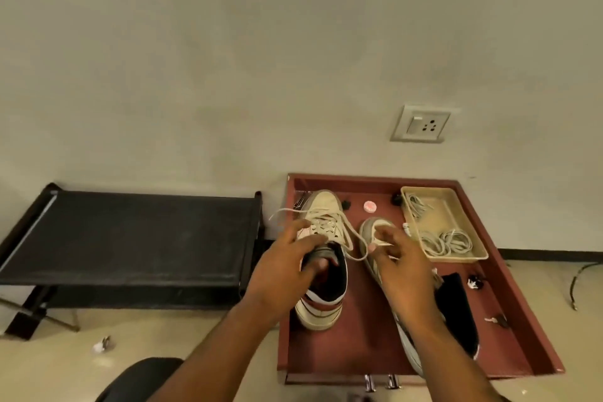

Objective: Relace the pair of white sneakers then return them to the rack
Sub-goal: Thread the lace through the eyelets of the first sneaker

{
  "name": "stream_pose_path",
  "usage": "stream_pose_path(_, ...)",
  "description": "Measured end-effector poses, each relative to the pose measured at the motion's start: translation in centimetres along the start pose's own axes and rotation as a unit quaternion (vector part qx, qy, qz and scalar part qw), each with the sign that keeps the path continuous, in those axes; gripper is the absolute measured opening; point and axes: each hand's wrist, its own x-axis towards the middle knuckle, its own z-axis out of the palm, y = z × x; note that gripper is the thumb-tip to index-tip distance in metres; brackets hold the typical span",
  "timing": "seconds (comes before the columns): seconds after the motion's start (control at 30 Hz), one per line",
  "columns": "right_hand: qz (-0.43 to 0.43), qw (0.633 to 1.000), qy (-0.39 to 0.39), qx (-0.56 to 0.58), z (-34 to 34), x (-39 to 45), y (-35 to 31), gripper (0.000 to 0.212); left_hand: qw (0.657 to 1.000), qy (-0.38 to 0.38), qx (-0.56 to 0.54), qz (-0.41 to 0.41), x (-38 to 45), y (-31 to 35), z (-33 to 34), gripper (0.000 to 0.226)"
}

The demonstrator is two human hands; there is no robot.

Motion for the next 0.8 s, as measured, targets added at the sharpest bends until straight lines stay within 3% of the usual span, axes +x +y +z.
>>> stream_pose_path(0.07,-0.039,0.998,-0.025,-0.038,0.5,0.3,1.3,0.034,0.999,-0.014,0.048,-0.012,1.5,-0.7,1.1,0.057)
stream_pose_path(0.13,-0.061,0.995,-0.047,-0.059,0.6,1.1,1.6,0.034,0.998,0.015,0.062,0.001,2.6,-0.6,1.8,0.058)
stream_pose_path(0.3,-0.022,0.978,-0.164,-0.129,1.7,2.7,2.2,0.037,0.985,0.134,-0.108,-0.015,3.7,-0.1,2.7,0.009)
stream_pose_path(0.43,-0.004,0.976,-0.187,-0.113,3.1,2.9,2.3,0.043,0.931,0.178,-0.304,-0.095,3.5,0.1,2.6,0.012)
stream_pose_path(0.57,0.014,0.982,-0.177,-0.057,3.3,3.8,2.4,0.039,0.899,0.171,-0.380,-0.133,3.4,-0.1,1.5,0.017)
stream_pose_path(0.67,0.009,0.983,-0.180,-0.036,3.1,3.8,2.3,0.045,0.937,0.119,-0.310,-0.111,3.1,-0.4,0.7,0.031)
stream_pose_path(0.8,0.013,0.963,-0.258,-0.073,3.3,4.8,2.1,0.057,0.993,0.035,-0.093,-0.065,3.0,-1.6,0.3,0.029)
